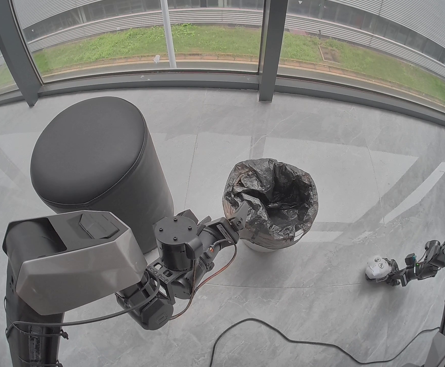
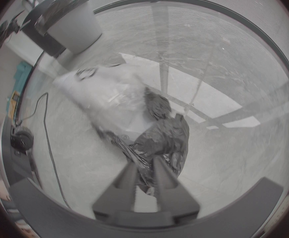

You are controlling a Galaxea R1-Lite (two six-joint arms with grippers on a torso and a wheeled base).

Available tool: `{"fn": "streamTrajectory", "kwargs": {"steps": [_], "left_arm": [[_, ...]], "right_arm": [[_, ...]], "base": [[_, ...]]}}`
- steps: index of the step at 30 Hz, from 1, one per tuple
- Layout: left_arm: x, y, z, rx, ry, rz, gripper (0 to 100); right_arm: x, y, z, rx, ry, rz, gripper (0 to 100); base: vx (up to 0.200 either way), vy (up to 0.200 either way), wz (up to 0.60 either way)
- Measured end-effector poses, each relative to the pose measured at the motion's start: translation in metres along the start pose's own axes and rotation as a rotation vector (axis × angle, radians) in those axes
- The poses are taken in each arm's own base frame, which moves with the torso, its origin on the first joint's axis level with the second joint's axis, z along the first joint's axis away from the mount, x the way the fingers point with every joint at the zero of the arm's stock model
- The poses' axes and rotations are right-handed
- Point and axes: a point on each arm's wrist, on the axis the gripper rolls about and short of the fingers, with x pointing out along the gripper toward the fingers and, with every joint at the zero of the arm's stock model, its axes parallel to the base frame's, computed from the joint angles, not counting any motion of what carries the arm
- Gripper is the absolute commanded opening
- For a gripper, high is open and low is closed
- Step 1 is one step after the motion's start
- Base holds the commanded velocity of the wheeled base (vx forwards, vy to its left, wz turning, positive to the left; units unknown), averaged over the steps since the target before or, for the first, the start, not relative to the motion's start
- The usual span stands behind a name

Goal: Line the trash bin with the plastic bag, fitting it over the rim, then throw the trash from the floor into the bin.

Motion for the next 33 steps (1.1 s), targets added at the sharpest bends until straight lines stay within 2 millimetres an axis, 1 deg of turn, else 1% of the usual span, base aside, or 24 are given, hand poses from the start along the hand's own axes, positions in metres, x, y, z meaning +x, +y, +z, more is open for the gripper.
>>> {"fn": "streamTrajectory", "kwargs": {"steps": [2,6,8,10,12,14,17,21,23,24,26,28,29,31,32,33], "left_arm": [[0.001,-0.001,0.0,-0.001,-0.003,-0.003,100],[0.002,-0.003,0.0,-0.003,-0.006,-0.009,100],[0.002,-0.004,0.0,-0.004,-0.009,-0.014,100],[0.002,-0.005,0.0,-0.004,-0.009,-0.018,100],[0.002,-0.007,0.001,-0.006,-0.013,-0.024,100],[0.002,-0.009,0.002,-0.007,-0.017,-0.029,100],[0.003,-0.013,0.006,-0.01,-0.032,-0.042,100],[0.004,-0.017,0.019,-0.004,-0.071,-0.058,100],[0.005,-0.018,0.028,-0.002,-0.098,-0.064,100],[0.005,-0.018,0.034,-0.001,-0.114,-0.066,100],[0.005,-0.018,0.047,-0.001,-0.147,-0.068,100],[0.004,-0.017,0.061,0.001,-0.179,-0.071,100],[0.004,-0.017,0.065,0.002,-0.189,-0.075,100],[0.003,-0.018,0.076,0.009,-0.21,-0.085,100],[0.002,-0.018,0.083,0.017,-0.221,-0.093,100],[0.001,-0.018,0.087,0.024,-0.228,-0.101,100]], "right_arm": [[-0.003,-0.001,-0.005,0.063,-0.007,0.005,0],[-0.011,-0.003,-0.016,0.248,-0.003,0.021,0],[-0.018,-0.005,-0.021,0.312,-0.008,0.017,0],[-0.029,-0.012,-0.02,0.343,-0.026,0.002,0],[-0.046,-0.021,-0.013,0.363,-0.053,-0.024,0],[-0.068,-0.032,-0.001,0.379,-0.086,-0.06,0],[-0.11,-0.048,0.022,0.404,-0.139,-0.127,0],[-0.17,-0.061,0.067,0.441,-0.223,-0.213,0],[-0.199,-0.062,0.097,0.442,-0.268,-0.247,0],[-0.212,-0.059,0.115,0.435,-0.292,-0.258,0],[-0.231,-0.05,0.154,0.401,-0.336,-0.265,0],[-0.24,-0.032,0.203,0.338,-0.377,-0.245,0],[-0.24,-0.024,0.22,0.315,-0.389,-0.232,0],[-0.237,-0.001,0.261,0.254,-0.412,-0.191,0],[-0.233,0.016,0.285,0.217,-0.421,-0.162,0],[-0.228,0.029,0.302,0.19,-0.426,-0.14,0]], "base": [[0.0,0.0,0.0],[0.0,0.0,0.0],[0.0,0.0,0.0],[0.0,0.0,0.0],[0.0,0.0,0.0],[0.0,0.0,0.0],[0.0,0.0,0.0],[0.0,0.0,0.0],[0.0,0.0,0.0],[0.0,0.0,0.0],[0.0,0.0,0.0],[0.0,0.0,0.0],[0.0,0.0,0.0],[0.0,0.0,0.0],[0.0,0.0,0.0],[0.0,0.0,0.0]]}}
